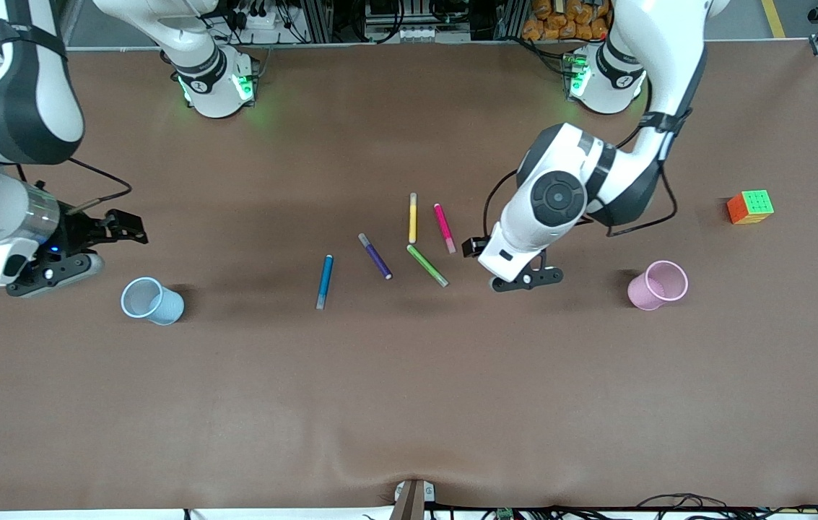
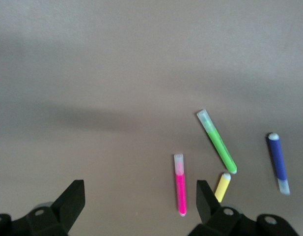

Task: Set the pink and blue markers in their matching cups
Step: 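Reach the left gripper to the pink marker while the right gripper reaches the blue marker, then grasp the pink marker with the left gripper while the right gripper grasps the blue marker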

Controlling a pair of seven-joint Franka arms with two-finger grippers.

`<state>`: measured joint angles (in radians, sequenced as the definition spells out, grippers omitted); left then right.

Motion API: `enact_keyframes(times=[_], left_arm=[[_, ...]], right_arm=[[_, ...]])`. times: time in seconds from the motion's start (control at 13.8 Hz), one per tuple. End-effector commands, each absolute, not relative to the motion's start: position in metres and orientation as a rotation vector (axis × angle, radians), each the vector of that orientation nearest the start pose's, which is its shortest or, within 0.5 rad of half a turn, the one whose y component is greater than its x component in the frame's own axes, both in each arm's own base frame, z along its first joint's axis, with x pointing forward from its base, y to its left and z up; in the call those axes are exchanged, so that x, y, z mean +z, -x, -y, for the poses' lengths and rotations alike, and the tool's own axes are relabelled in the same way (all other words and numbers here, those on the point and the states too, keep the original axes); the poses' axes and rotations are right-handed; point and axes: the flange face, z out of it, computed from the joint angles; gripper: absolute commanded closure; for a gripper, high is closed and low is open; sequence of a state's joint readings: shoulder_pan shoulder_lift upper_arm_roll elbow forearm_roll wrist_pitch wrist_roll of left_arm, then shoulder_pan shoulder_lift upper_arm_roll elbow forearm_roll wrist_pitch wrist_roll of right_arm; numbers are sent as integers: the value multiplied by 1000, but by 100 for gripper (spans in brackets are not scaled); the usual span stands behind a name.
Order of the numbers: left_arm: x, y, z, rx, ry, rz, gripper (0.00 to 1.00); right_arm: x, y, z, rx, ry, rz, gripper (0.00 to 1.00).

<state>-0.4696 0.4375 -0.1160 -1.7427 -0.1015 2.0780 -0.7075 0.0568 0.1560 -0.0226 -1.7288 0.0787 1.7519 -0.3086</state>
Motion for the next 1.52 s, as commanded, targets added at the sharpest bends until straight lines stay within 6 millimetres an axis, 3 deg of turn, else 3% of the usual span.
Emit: enact_keyframes(times=[0.0, 0.29, 0.43, 0.65, 0.87, 1.09, 1.45], left_arm=[[290, -509, 387, 205, 3138, 364, 0], [240, -487, 422, 134, 3056, 445, 4], [219, -486, 426, 115, 3045, 463, 6], [209, -487, 423, 117, 3042, 470, 14], [189, -474, 440, 101, 3046, 536, 20], [188, -474, 439, 103, 3043, 548, 22], [178, -471, 438, 131, 3017, 627, 32]], right_arm=[[466, -595, -47, 182, 3015, 415, 0], [451, -597, -60, 181, 3020, 404, 0], [435, -594, -77, 154, 3021, 444, 0], [408, -597, -97, 144, 3019, 488, 0], [388, -601, -111, 120, 3021, 515, 0], [370, -599, -127, 68, 3022, 541, 0], [321, -590, -185, 29, 3055, 404, 0]])
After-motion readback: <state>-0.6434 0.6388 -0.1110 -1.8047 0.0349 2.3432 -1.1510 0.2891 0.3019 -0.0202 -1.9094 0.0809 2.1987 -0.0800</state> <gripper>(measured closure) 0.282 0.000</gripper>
